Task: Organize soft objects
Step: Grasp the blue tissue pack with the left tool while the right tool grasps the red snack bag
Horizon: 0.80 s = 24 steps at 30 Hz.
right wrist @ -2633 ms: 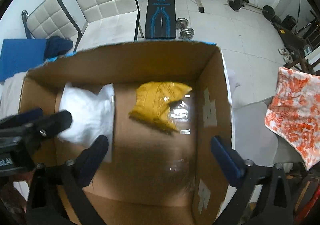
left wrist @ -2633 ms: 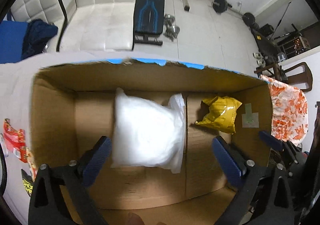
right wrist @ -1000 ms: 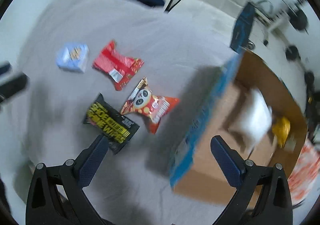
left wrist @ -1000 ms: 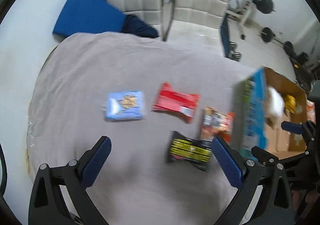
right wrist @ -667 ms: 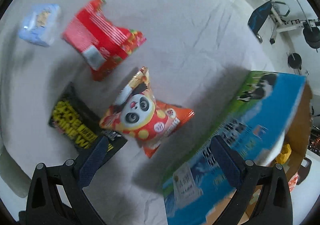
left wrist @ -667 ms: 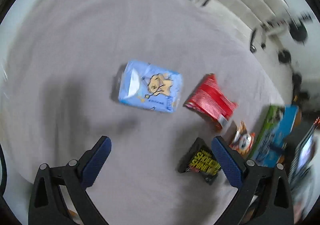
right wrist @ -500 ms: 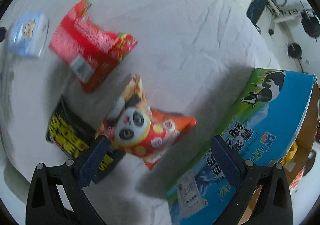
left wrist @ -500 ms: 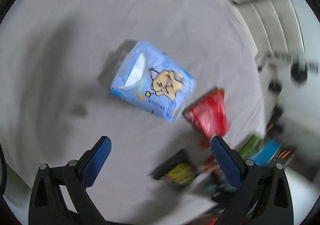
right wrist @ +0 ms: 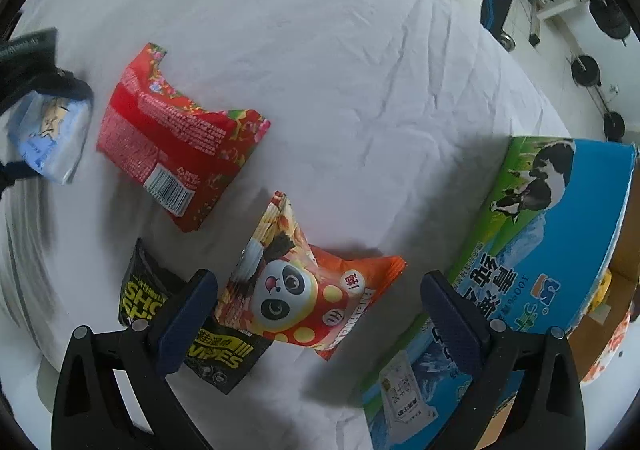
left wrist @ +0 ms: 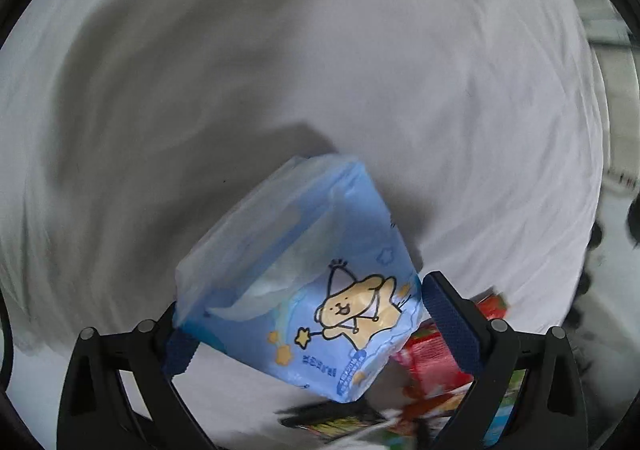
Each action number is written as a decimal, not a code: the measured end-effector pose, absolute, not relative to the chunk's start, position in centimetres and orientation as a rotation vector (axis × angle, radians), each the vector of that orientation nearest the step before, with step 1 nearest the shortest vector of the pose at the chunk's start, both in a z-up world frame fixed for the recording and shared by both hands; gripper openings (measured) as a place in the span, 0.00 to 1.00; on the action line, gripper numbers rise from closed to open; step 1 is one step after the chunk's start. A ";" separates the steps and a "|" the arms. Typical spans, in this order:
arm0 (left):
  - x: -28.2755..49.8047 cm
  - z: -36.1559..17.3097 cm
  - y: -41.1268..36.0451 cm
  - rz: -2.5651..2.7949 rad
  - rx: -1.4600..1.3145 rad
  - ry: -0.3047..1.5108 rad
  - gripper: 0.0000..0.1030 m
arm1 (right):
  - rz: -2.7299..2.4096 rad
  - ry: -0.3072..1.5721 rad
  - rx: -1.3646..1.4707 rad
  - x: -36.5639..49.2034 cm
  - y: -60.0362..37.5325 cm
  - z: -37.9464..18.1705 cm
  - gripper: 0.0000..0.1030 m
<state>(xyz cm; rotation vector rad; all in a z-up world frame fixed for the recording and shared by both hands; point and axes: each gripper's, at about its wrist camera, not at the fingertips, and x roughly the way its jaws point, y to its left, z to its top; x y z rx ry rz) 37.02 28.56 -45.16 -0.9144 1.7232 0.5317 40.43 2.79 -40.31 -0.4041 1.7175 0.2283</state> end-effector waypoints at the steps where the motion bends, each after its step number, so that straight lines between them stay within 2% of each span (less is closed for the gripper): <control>1: 37.3 -45.0 27.7 0.492 -0.830 1.737 0.96 | 0.235 1.714 -0.402 40.1 3.1 -40.2 1.00; 4: 36.9 -44.6 24.4 0.364 -0.490 1.787 0.95 | 0.290 1.676 -0.406 40.2 3.6 -39.3 1.00; 7: 35.3 -44.5 22.5 0.309 -0.283 1.795 0.95 | 0.364 1.622 -0.421 40.0 5.3 -38.4 1.00; 11: 33.9 -44.2 22.6 0.299 -0.296 1.774 0.95 | 0.459 1.557 -0.529 40.7 9.1 -39.0 1.00; 17: 34.3 -41.7 22.7 0.315 -0.282 1.651 0.95 | 0.539 1.608 -0.595 40.8 12.6 -42.1 0.99; 19: 34.8 -41.6 22.3 0.311 -0.285 1.643 0.95 | 0.523 1.627 -0.576 40.6 12.7 -42.9 0.83; 20: 35.1 -41.6 22.2 0.302 -0.307 1.639 0.95 | 0.495 1.635 -0.568 40.7 12.5 -43.0 0.70; 22: 35.3 -41.9 22.5 0.294 -0.331 1.645 0.95 | 0.447 1.658 -0.493 41.0 11.8 -42.9 0.63; 24: 36.4 -42.1 23.2 0.291 -0.332 1.641 0.95 | 0.348 1.736 -0.379 41.3 10.4 -42.8 0.46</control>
